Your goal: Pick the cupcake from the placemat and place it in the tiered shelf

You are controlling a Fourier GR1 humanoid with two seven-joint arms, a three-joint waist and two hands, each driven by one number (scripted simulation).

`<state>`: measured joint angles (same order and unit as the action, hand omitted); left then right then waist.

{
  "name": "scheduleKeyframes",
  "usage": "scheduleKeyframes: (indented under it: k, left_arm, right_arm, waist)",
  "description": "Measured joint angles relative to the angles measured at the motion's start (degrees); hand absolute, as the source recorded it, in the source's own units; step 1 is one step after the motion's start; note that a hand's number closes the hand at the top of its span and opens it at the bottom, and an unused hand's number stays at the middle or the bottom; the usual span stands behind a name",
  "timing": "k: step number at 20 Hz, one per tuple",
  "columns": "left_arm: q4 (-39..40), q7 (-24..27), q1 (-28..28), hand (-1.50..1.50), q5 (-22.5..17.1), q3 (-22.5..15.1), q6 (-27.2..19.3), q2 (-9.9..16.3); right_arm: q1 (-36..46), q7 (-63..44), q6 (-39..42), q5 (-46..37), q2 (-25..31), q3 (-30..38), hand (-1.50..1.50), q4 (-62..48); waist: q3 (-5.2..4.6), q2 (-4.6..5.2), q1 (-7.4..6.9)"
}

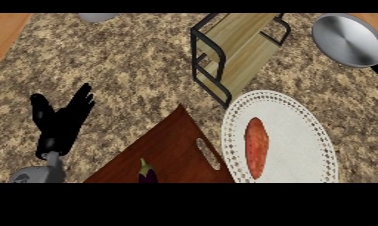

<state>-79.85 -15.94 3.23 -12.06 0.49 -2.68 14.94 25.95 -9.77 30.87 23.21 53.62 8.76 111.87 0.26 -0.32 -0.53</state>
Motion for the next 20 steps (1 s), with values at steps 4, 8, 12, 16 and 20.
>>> scheduleKeyframes:
  k: [4, 8, 12, 16, 20]
  left_arm:
    - [0.65, -0.23, 1.12, 0.0, 1.1, -0.75, -0.57, -1.02]
    - [0.37, 0.56, 1.39, 0.0, 2.29, -1.58, -1.2, -2.19]
    - [1.39, 0.15, 2.22, 0.0, 1.78, -0.72, -0.19, -1.7]
    - [1.91, 0.83, 2.18, 0.0, 1.48, -0.03, 0.64, -1.54]
    - [1.8, 1.53, 1.87, 0.0, 1.46, 0.43, 1.33, -1.28]
  right_arm:
    - [10.42, -6.17, -0.42, 4.73, 1.89, -0.95, 1.5, -7.62]
    - [20.45, -9.4, -0.96, 4.7, 1.09, -3.52, 1.5, -16.24]
    - [29.68, -9.67, -0.33, 1.22, -1.4, -6.71, 1.5, -24.9]
    - [36.58, -8.12, 0.83, -3.19, -4.96, -9.51, 1.5, -32.48]
    - [41.34, -4.32, 3.93, -7.8, -7.18, -11.56, 1.5, -39.62]
  waist:
    - [-0.02, 0.15, -0.69]
    - [-0.01, 0.26, -1.3]
    - [0.0, 0.37, -1.62]
    - [0.06, 0.38, -1.57]
    - [0.08, 0.43, -1.6]
